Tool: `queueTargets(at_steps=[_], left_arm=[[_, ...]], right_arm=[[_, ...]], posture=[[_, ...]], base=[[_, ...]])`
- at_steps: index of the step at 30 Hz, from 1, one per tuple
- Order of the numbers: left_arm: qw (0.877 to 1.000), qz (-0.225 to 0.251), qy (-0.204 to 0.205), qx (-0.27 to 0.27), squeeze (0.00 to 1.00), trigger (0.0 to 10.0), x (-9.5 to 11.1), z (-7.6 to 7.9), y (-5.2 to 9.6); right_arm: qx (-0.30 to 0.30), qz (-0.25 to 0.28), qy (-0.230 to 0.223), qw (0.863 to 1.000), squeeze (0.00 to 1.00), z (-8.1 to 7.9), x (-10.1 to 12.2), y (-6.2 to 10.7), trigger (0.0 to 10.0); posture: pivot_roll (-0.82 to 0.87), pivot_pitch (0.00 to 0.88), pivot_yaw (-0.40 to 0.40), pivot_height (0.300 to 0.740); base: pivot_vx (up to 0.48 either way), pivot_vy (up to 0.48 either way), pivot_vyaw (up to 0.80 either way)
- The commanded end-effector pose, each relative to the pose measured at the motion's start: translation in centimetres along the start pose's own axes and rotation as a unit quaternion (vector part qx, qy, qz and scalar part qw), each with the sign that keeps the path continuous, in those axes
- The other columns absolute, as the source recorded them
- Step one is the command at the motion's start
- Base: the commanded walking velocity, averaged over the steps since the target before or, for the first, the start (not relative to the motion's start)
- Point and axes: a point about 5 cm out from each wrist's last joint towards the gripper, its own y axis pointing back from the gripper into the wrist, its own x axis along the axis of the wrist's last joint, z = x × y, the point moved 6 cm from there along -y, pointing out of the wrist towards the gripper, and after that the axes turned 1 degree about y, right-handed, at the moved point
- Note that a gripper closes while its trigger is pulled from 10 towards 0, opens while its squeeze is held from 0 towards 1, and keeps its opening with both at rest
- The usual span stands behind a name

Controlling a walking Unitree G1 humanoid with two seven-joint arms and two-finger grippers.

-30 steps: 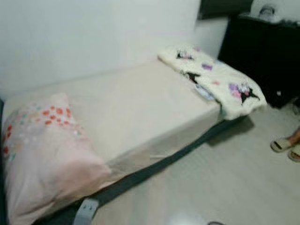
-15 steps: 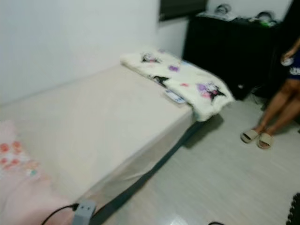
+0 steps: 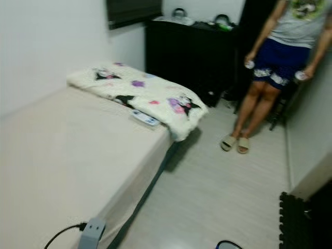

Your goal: Clean up the room

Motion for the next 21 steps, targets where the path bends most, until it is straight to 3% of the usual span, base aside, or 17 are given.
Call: queueTargets(at_steps=[1,10,18,21], left_arm=[[1.000,-0.013,0.001,0.003,0.00,10.0,-1.0,-0.3,0.2],[1.000,-0.015,0.001,0.000,0.00,10.0,-1.0,-0.1,0.2],[1.000,-0.015,0.001,-0.003,0.00,10.0,-1.1,0.0,0.2],[1.000,-0.014,0.001,-0.004,0.00,10.0,-1.0,0.1,0.2]], right_arm=[[0.002,0.004,0.005,1.000,0.00,-0.1,0.5,0.0,10.0],[-0.018,-0.008,0.007,1.000,0.00,3.7,-1.2,0.5,10.0],[-0.019,-0.010,0.008,1.000,0.00,4.0,-1.1,0.5,10.0],[-0.014,-0.005,0.009,1.000,0.00,2.9,-0.3,0.3,10.0]], posture=[[0.08,0.000,-0.038,0.740],[0.08,0.000,-0.038,0.740],[0.08,0.000,-0.039,0.740],[0.08,0.000,-0.040,0.740]], base=[[0.300,0.000,-0.77],[0.300,0.000,-0.77],[0.301,0.000,-0.77],[0.301,0.000,-0.77]])
